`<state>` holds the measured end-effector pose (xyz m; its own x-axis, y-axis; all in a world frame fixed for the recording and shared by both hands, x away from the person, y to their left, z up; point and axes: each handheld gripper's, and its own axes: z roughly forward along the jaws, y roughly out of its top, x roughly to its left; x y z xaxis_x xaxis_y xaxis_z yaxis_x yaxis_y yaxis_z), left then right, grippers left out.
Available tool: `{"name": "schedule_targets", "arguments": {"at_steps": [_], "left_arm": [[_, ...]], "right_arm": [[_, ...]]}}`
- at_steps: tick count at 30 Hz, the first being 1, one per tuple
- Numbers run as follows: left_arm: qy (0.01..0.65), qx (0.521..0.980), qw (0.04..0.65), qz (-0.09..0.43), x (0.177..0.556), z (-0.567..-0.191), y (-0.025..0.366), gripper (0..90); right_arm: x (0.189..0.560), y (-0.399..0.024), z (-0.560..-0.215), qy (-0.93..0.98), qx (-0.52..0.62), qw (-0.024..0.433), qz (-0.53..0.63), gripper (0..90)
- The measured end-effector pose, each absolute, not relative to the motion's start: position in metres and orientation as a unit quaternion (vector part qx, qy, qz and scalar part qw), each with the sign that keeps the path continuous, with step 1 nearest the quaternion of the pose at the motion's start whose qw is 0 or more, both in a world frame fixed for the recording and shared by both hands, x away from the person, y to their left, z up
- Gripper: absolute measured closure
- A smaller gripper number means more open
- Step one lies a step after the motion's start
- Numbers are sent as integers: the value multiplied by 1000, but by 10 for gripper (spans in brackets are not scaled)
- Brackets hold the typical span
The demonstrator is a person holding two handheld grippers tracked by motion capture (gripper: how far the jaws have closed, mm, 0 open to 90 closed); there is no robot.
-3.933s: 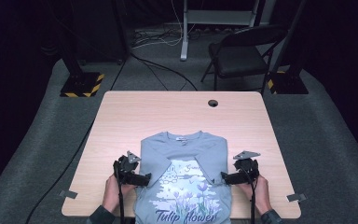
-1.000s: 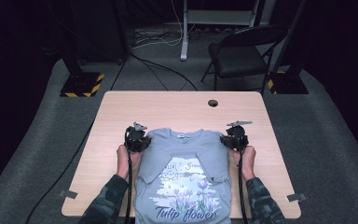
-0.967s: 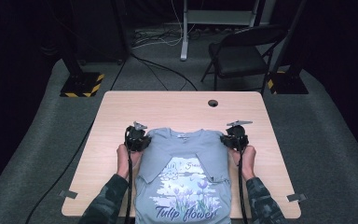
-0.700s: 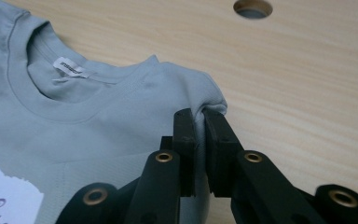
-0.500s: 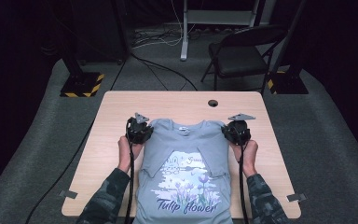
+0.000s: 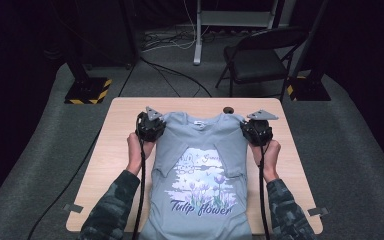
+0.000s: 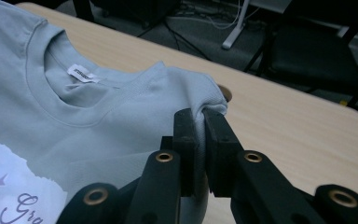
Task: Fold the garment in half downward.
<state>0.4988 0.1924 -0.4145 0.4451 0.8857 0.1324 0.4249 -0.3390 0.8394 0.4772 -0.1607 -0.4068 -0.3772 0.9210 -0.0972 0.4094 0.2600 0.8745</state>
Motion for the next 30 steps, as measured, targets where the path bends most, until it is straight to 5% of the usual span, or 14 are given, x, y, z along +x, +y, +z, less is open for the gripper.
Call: {"name": "schedule_targets", "arguments": {"at_steps": [20,30], "left_arm": [[403,721,415,381,507,-342,179,836],[387,741,439,330,445,-361,186,835]], "right_arm": [[468,-145,-324,695,392,439,414,843],[414,-149,-337,724,379,387,427,842]]}}
